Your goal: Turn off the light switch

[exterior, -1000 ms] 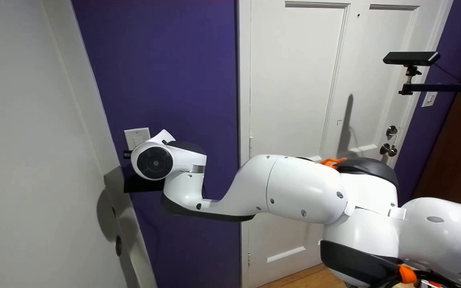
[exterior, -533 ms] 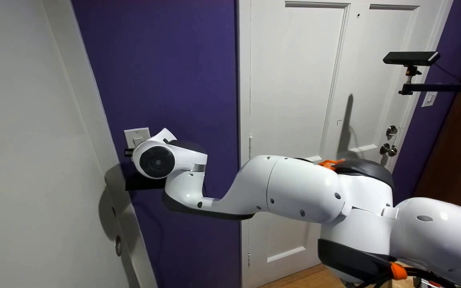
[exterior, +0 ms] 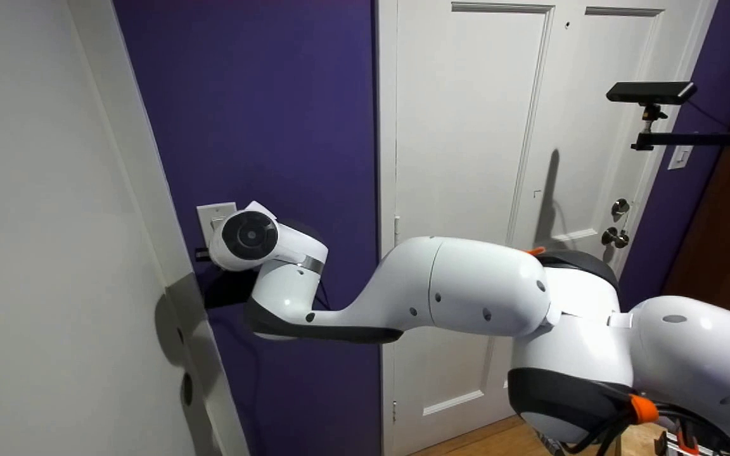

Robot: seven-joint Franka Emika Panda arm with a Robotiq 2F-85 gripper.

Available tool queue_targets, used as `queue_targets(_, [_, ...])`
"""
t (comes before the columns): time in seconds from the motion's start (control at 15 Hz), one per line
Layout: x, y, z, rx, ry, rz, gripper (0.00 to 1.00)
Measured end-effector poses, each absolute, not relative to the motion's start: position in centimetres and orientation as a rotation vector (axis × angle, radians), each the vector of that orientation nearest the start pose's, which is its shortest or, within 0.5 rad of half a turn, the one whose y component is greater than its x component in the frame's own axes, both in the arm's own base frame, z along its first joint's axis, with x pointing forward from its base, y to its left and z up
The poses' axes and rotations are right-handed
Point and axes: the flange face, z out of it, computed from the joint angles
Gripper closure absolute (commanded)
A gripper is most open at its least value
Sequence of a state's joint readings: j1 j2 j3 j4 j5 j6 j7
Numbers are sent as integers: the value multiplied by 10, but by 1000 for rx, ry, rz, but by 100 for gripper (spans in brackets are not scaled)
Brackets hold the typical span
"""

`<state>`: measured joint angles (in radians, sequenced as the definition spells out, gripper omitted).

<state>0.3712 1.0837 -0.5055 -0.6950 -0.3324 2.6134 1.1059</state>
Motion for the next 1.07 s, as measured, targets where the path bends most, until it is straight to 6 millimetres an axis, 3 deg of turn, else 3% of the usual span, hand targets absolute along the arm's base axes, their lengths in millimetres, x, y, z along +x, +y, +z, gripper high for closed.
queue_targets(0.27, [824,148,462,-2851,586,-1458,44])
queue_targets(0.67, [807,97,494,-3168,345,-1211,0])
queue_targets(0.87, [791,81,501,-3268,172,-1075,0])
queue_targets(1.07, [769,80,507,-3321,-16,-927,0])
